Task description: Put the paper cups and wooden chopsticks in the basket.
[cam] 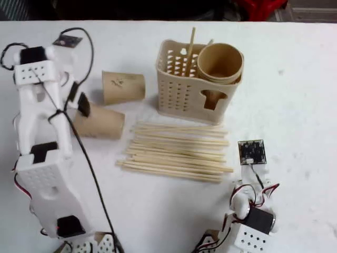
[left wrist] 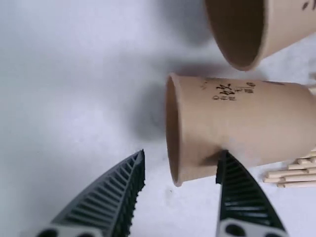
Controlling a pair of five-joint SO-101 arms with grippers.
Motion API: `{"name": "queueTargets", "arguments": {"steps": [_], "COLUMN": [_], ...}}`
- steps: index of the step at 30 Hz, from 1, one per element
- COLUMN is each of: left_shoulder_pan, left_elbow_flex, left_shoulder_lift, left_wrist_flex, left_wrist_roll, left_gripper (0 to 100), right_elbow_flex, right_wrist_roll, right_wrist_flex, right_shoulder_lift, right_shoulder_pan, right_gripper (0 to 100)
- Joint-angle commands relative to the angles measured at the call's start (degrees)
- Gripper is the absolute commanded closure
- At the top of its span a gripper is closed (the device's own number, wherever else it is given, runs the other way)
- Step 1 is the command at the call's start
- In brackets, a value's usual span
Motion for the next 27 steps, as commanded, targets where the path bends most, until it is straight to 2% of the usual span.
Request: {"name": "queueTargets", "arguments": {"steps": [1, 7, 15, 27], "left_shoulder_pan": [4.4, 8.0, 14.5, 31.4], "left_elbow_flex": [0.1, 0.0, 0.5, 0.4], "left_shoulder_lift": [1.3, 2.9, -3.7, -5.1], "left_wrist_flex": [-1.0, -0.5, 1.8, 2.0], "left_wrist_roll": [1.8, 1.9, 4.2, 10.2], "left_gripper": [76, 76, 76, 76], "right_elbow_flex": [0.3, 0.3, 0.3, 0.3], "right_wrist_roll": [0.4, 0.4, 0.4, 0.4], "right_wrist_flex": [0.3, 0.3, 0.3, 0.3], "right_shoulder_lift": [-0.6, -0.6, -0.6, -0.6], "right_shoulder_pan": [0.3, 0.3, 0.4, 0.4], "right_gripper": [96.4, 96.4, 96.4, 96.4]}}
